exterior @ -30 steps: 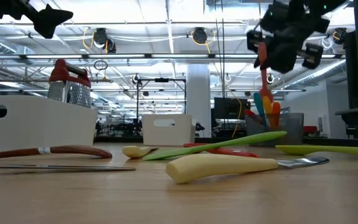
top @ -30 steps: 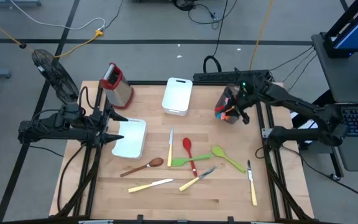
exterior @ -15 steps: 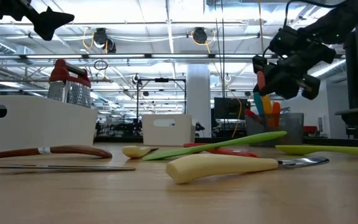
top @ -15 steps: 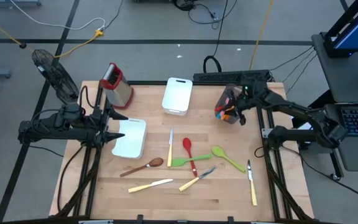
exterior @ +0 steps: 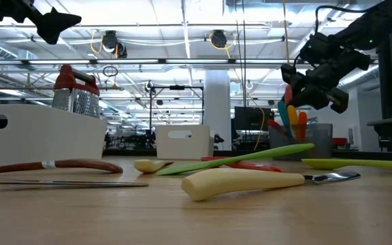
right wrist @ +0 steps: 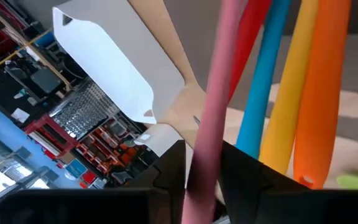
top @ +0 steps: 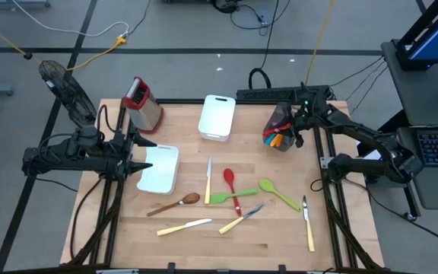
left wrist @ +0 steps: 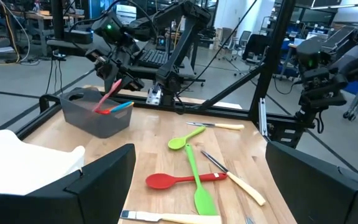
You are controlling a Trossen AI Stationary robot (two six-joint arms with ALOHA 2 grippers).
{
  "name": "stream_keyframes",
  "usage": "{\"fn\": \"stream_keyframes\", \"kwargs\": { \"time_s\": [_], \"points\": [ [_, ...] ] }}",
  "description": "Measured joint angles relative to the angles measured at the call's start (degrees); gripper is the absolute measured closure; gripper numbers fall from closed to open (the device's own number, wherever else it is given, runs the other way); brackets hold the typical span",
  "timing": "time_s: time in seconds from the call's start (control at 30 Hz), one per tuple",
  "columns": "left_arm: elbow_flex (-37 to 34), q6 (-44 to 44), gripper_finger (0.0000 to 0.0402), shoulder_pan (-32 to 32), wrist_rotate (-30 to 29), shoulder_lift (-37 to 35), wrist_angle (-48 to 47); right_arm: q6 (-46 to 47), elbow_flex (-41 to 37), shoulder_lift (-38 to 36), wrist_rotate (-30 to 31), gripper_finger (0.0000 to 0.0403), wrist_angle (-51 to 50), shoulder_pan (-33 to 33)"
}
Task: Pick & Place Kitchen Items
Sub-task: Put the pink spatula into the black bin
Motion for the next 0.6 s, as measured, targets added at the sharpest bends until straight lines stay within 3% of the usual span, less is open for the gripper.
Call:
{"fn": "stream_keyframes", "kwargs": {
  "time_s": [0.33,0.6],
  "points": [
    [0.00,-0.55,0.0034,-0.01,0.00,0.00,0.00,-1.64,0.02,0.00,1.04,0.0294,1.22,-1.12],
    [0.00,-1.07,0.0034,0.00,-0.02,0.00,0.00,6.06,0.04,-0.19,-0.70,0.0299,13.09,-0.88]
  ]
}}
